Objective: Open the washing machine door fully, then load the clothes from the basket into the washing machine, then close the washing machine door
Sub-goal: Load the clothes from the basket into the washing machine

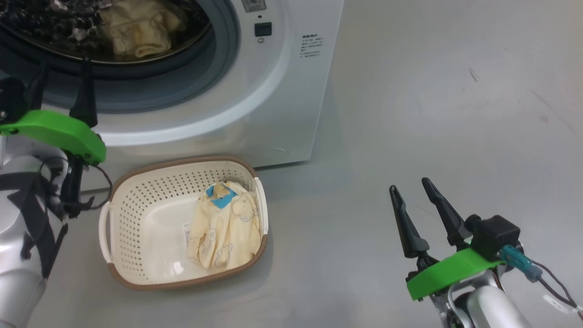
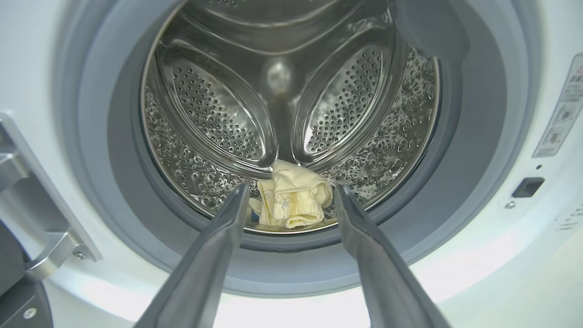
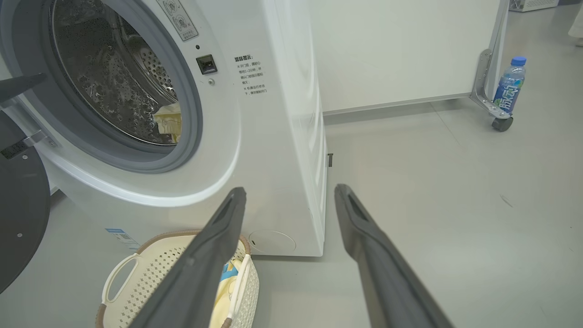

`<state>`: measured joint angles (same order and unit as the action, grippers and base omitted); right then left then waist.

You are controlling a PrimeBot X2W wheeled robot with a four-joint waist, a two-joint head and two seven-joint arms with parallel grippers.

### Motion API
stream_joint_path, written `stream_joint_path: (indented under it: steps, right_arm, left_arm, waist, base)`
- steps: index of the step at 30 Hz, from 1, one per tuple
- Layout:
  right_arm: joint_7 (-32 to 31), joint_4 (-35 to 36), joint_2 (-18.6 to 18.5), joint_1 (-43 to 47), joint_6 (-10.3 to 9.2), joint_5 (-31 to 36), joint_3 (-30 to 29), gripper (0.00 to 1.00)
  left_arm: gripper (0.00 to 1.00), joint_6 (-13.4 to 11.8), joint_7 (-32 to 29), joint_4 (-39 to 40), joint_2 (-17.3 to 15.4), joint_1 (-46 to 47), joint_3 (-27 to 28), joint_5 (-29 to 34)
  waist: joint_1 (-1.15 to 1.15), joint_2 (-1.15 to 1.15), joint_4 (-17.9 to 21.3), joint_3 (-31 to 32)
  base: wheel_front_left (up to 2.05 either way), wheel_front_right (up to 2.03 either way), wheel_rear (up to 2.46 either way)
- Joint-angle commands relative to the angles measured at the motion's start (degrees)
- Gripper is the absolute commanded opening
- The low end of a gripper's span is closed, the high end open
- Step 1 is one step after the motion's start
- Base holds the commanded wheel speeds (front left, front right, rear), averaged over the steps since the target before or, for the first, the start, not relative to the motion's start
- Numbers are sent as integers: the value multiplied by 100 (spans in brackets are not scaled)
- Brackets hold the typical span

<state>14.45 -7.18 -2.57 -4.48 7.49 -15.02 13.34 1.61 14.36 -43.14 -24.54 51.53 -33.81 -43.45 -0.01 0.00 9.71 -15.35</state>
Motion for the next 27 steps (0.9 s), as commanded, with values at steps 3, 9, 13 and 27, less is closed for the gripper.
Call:
stream_joint_path:
  steps: [3,9,13,27]
  right_arm:
    - [55,115,-31,87,0,40,59,100]
    - [55,61,-31,279,0,46,-35,100]
    - [55,61,-31,403,0,85,-86,100]
    - [55,122,-31,632,0,270,-168,100]
  left_arm:
    - [100,-221,61,695,-329,-345,603,53]
    - [100,-538,62,1717,-393,-1327,1036,311]
    - [100,-745,63,2352,-459,-1969,1219,544]
    - [100,-1217,63,3869,-747,-3835,1624,1025]
  waist:
    - [1,0,-215,473]
    - [1,0,-348,816]
    - [1,0,-410,1029]
    - [1,0,-473,1437]
  base:
    - [0,0,0]
    - [0,0,0]
    - [0,0,0]
    - [0,0,0]
